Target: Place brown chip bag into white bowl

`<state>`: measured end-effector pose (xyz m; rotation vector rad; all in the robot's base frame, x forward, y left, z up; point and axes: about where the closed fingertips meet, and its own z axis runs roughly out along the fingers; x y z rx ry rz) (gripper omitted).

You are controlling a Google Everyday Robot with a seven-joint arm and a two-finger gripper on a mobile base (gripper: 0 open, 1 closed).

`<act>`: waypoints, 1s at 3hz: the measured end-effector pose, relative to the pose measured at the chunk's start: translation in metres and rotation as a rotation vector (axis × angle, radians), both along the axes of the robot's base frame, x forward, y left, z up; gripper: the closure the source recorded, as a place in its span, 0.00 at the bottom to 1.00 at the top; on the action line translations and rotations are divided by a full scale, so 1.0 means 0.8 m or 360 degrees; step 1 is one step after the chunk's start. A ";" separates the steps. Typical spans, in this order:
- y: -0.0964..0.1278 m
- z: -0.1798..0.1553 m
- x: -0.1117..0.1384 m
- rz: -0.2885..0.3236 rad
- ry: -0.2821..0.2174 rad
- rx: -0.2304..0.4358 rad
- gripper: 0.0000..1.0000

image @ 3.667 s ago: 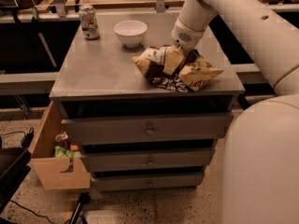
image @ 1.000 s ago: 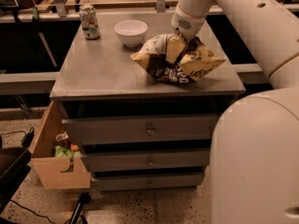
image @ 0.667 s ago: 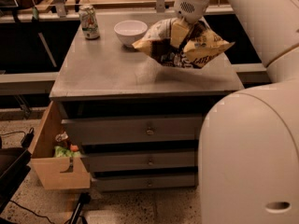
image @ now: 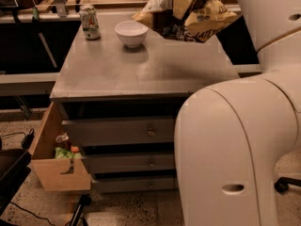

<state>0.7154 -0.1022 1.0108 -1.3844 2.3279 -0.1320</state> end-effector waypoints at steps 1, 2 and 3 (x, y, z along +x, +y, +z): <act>0.006 0.025 0.009 -0.0006 -0.0085 0.0008 1.00; 0.021 0.036 0.023 0.0007 -0.0156 0.0035 1.00; 0.045 0.038 0.055 0.0018 -0.0258 0.0087 1.00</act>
Offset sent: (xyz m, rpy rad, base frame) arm 0.0445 0.0110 0.0709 0.0077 -0.0454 0.0099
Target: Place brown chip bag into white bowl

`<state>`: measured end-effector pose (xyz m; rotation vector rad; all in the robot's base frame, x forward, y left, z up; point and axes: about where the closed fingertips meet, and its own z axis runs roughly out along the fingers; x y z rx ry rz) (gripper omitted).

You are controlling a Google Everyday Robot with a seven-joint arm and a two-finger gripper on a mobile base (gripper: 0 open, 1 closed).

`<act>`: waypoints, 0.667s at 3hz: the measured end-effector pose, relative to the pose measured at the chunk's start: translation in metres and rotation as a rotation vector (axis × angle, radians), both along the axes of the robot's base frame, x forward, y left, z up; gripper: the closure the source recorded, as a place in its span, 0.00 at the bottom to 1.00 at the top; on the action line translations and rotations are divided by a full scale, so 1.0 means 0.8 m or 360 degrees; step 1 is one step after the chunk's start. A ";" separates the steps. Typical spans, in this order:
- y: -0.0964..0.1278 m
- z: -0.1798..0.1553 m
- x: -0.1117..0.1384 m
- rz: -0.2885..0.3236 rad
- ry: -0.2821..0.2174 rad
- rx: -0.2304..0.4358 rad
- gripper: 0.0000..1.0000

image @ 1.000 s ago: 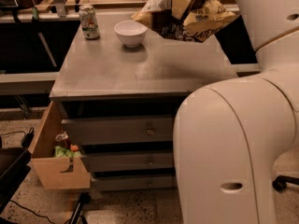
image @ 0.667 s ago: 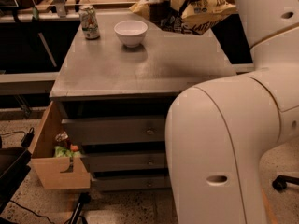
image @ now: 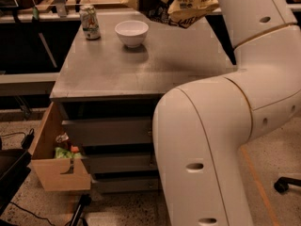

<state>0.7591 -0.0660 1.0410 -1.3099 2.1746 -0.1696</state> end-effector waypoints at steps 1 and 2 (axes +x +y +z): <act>0.000 0.000 0.000 0.0000 -0.0001 0.0001 1.00; 0.018 0.001 0.025 0.0010 -0.0088 0.0029 1.00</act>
Offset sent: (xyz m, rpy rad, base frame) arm 0.0758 0.0316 0.0288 0.0446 -0.1418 0.0148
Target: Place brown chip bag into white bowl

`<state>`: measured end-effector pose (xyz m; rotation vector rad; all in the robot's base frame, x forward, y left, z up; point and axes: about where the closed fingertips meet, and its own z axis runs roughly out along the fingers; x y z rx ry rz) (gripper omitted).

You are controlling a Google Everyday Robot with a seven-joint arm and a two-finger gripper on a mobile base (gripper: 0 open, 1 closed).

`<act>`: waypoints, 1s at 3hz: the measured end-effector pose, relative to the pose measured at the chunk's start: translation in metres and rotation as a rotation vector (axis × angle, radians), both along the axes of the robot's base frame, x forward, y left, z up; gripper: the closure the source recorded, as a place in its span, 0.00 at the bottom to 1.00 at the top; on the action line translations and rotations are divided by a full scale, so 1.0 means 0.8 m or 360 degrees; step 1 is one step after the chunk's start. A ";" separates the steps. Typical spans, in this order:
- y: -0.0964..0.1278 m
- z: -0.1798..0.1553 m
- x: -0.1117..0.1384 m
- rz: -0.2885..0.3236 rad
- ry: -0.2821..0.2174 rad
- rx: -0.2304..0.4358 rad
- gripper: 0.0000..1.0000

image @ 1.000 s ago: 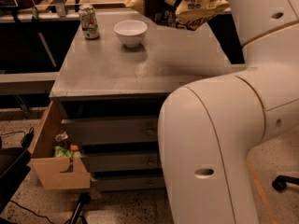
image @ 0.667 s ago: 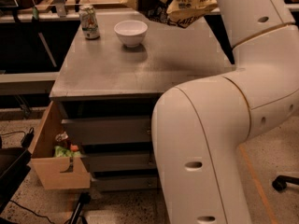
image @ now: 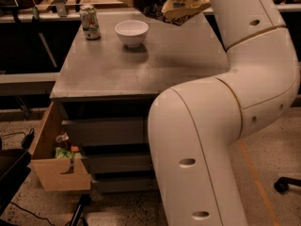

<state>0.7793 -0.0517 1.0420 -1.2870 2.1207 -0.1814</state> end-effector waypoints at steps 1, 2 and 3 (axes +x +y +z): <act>0.020 0.003 0.032 0.0009 -0.0118 0.0048 1.00; 0.034 0.000 0.052 0.0000 -0.0176 0.0061 1.00; 0.042 -0.012 0.069 -0.0010 -0.0197 0.0104 1.00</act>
Offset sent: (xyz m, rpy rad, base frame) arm 0.1045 0.0295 0.0435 0.0494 -0.1554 -0.0093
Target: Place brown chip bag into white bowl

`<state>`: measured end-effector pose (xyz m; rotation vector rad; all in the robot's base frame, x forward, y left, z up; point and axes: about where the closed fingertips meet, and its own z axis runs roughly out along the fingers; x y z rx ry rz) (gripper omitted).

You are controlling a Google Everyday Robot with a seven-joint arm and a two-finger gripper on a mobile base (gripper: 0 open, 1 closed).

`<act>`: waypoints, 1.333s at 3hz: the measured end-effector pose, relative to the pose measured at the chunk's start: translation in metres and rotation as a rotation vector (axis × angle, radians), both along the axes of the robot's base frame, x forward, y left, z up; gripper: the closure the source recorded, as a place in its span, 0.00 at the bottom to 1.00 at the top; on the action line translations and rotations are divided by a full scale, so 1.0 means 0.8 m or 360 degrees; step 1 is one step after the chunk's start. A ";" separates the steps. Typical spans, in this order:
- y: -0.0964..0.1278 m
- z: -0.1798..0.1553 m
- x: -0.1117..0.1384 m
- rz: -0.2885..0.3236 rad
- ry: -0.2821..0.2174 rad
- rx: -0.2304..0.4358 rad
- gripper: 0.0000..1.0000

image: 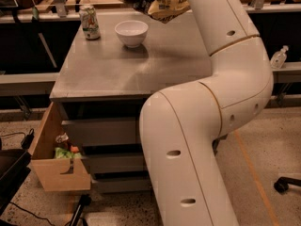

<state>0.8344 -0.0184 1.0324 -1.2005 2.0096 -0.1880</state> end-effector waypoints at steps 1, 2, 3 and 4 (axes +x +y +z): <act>0.021 -0.024 0.016 0.0049 0.0006 0.0050 1.00; 0.034 -0.032 0.021 0.0081 0.0006 0.0057 1.00; 0.046 -0.038 0.025 0.0092 0.0007 0.0001 1.00; 0.050 -0.049 0.029 0.0095 0.0016 -0.0025 1.00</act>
Offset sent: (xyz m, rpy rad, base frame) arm 0.1132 0.0258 0.0416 0.0429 0.0045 0.0748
